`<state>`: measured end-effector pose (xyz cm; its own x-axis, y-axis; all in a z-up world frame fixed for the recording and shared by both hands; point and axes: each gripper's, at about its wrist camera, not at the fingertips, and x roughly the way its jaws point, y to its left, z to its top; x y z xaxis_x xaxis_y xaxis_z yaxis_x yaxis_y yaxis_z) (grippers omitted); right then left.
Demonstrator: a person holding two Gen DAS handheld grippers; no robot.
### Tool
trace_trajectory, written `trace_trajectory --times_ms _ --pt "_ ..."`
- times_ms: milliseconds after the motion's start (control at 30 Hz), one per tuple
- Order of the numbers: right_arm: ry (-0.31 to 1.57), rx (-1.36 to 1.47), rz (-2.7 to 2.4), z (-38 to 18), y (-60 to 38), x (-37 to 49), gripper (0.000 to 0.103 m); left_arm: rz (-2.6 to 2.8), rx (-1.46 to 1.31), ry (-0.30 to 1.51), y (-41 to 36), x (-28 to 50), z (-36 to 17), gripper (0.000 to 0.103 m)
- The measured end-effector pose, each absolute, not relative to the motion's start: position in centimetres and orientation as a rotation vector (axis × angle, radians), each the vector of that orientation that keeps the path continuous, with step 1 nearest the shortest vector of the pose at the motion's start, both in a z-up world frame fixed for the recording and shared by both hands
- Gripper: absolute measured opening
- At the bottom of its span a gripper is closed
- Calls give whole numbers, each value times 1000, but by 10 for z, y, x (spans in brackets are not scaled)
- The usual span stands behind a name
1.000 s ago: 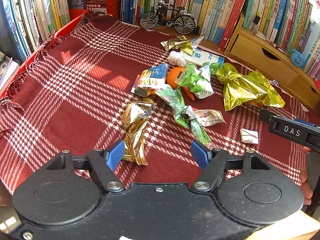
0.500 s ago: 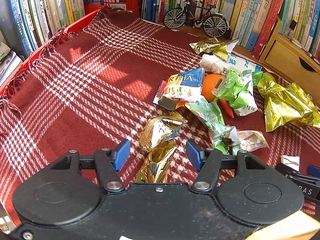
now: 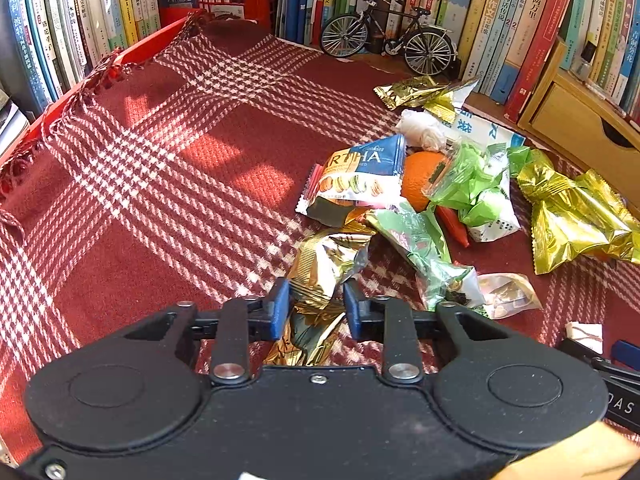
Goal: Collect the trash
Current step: 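Grasp the gold foil wrapper with the left gripper while the right gripper grasps the white paper packet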
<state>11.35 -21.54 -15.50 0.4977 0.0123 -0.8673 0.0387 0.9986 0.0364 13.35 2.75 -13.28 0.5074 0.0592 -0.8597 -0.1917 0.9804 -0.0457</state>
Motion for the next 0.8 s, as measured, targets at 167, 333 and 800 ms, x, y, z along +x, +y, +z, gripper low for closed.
trace_trajectory --times_ms 167,333,800 --pt "1053 73 50 -145 -207 109 50 132 -136 1004 23 126 -120 9" --pt "1023 95 84 -132 -205 107 46 115 -139 972 19 114 -103 7" --pt "1005 108 131 -114 -206 96 46 196 -146 1029 20 152 -119 29"
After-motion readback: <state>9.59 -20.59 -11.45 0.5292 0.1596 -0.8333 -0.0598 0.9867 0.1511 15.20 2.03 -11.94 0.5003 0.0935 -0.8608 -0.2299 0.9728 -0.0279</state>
